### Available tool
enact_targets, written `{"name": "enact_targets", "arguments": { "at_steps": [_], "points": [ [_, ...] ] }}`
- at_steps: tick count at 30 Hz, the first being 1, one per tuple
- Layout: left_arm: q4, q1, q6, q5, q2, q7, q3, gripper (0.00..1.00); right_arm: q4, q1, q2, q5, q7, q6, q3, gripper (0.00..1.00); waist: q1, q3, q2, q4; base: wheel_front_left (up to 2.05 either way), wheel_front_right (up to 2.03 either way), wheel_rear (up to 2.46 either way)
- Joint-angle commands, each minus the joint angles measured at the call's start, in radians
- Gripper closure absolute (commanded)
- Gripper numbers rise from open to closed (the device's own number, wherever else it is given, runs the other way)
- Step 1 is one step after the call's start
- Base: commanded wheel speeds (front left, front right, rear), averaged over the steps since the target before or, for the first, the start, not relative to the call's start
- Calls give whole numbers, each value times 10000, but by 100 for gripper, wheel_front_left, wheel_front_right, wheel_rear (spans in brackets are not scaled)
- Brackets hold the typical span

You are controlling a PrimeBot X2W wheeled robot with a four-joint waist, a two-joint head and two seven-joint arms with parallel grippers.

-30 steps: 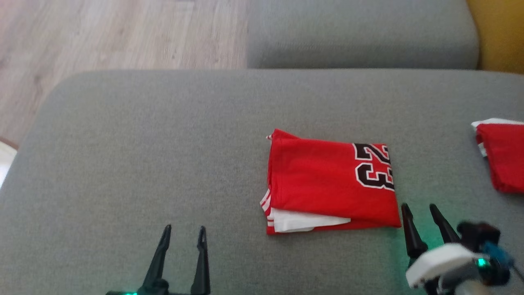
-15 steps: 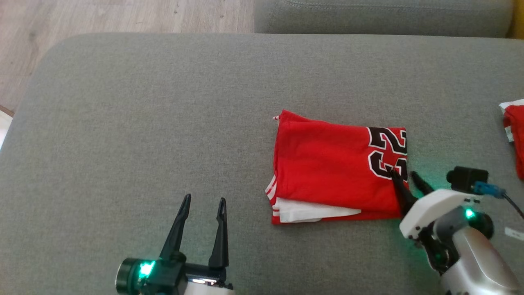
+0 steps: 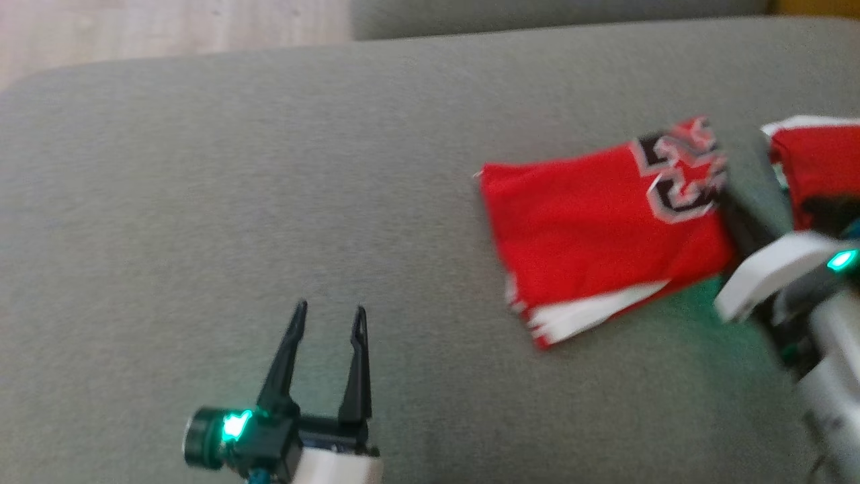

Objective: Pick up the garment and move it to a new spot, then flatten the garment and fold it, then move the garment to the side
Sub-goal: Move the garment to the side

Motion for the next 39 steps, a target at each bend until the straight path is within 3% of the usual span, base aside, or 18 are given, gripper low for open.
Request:
{"name": "enact_targets", "arguments": {
  "at_steps": [1, 11, 18, 19, 20, 25, 33, 34, 39],
  "points": [
    [-386, -518, 17, 109, -85, -65, 395, 0, -469, -512, -554, -106, -7, -9, 115, 100, 0, 384, 0, -445, 0, 0, 0],
    [-475, -1120, -345, 434, -81, -65, 592, 0, -1422, -1499, -3401, -406, 635, -9, -749, 100, 0, 1338, 0, -1214, 0, 0, 0],
    [-461, -1441, -488, 600, -80, -65, 646, 0, -1458, -1547, -4381, -515, 731, -9, -1564, 100, 0, 1787, 0, -1374, 0, 0, 0],
    [-451, -1469, -493, 607, -80, -65, 657, 0, -1424, -1526, -4385, -599, 723, -9, -1646, 36, 0, 1793, 0, -1380, 0, 0, 0],
    [-451, -1498, -495, 597, -81, -65, 677, 0, -1407, -1514, -4349, -711, 666, -9, -1741, 0, 0, 1786, 0, -1384, 0, 0, 0],
    [-390, -1497, -270, 335, -83, -65, 889, 0, -1595, -1197, -3595, -1467, 159, -9, -1825, 0, 0, 1379, 0, -1334, 0, 0, 0],
    [49, -1055, -182, -472, -84, -65, 788, 0, -2328, 420, -1191, -2001, -821, -9, -834, 0, 0, -90, 0, -952, 0, 0, 0],
    [49, -1055, -182, -472, -84, -65, 788, 0, -2328, 420, -1191, -2001, -821, -9, -834, 0, 0, -90, 0, -952, 0, 0, 0],
    [177, -642, -219, -815, -84, -65, 865, 0, -2242, 1518, 16, -2005, -1771, -9, 13, 0, 0, -1046, 0, -467, 0, 0, 0]
  ]
}}
